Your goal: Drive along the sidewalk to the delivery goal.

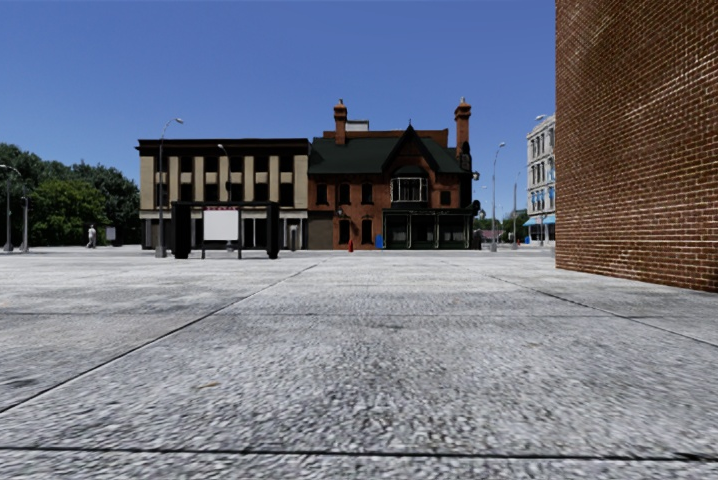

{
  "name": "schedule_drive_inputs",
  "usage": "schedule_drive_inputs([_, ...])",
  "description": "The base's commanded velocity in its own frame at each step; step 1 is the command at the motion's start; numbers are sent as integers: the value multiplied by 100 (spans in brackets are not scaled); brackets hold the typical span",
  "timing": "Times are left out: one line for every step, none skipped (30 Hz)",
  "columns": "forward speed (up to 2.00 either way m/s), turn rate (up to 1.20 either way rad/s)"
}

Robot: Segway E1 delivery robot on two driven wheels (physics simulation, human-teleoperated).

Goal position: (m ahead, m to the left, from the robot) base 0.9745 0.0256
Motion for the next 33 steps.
schedule_drive_inputs([200,0])
schedule_drive_inputs([188,0])
schedule_drive_inputs([160,0])
schedule_drive_inputs([128,0])
schedule_drive_inputs([128,0])
schedule_drive_inputs([0,0])
schedule_drive_inputs([0,0])
schedule_drive_inputs([0,0])
schedule_drive_inputs([0,0])
schedule_drive_inputs([0,0])
schedule_drive_inputs([0,0])
schedule_drive_inputs([0,0])
schedule_drive_inputs([0,0])
schedule_drive_inputs([0,0])
schedule_drive_inputs([0,0])
schedule_drive_inputs([0,0])
schedule_drive_inputs([0,0])
schedule_drive_inputs([0,0])
schedule_drive_inputs([0,0])
schedule_drive_inputs([0,0])
schedule_drive_inputs([0,0])
schedule_drive_inputs([0,0])
schedule_drive_inputs([0,0])
schedule_drive_inputs([0,0])
schedule_drive_inputs([0,0])
schedule_drive_inputs([0,0])
schedule_drive_inputs([0,0])
schedule_drive_inputs([0,0])
schedule_drive_inputs([0,0])
schedule_drive_inputs([0,0])
schedule_drive_inputs([0,0])
schedule_drive_inputs([0,0])
schedule_drive_inputs([0,0])
